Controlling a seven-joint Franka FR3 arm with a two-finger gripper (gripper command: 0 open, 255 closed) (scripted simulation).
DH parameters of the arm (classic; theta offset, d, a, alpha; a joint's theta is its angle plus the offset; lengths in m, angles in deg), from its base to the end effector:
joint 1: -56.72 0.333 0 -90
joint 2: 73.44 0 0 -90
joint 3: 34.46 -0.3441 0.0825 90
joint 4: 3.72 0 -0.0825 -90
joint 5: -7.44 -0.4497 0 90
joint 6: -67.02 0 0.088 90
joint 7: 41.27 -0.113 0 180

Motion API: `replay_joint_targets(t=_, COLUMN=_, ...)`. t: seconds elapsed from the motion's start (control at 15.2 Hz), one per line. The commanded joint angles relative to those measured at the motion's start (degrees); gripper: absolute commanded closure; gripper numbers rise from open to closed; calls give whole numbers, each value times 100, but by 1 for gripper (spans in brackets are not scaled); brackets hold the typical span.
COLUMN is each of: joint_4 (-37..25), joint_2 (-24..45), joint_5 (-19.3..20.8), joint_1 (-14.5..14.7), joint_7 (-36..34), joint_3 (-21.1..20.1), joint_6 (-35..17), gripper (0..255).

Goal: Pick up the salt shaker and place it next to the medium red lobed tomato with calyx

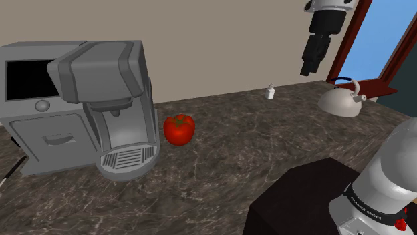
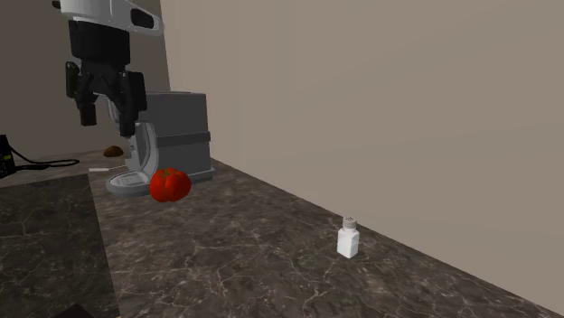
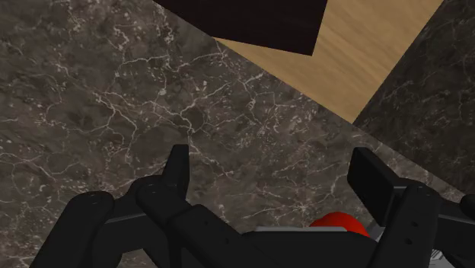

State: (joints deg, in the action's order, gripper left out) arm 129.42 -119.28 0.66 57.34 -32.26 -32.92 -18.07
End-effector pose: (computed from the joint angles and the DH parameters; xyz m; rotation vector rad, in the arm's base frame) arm 0.3396 0.0060 0.6202 -2.9919 -0.2362 0.0408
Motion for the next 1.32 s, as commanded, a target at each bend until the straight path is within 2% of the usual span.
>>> replay_joint_targets(t=0.0, joint_4=0, joint_2=0, joint_5=0, joint_1=0, joint_7=0, joint_3=0, joint_6=0, gripper=0)
replay_joint_targets(t=0.66, joint_4=192, joint_2=1117, joint_5=588, joint_1=-272, joint_7=983, joint_3=748, joint_6=-1512, gripper=0)
replay_joint_targets(t=1.25, joint_4=-264, joint_2=2584, joint_5=712, joint_1=-402, joint_7=1844, joint_3=1419, joint_6=-2750, gripper=0)
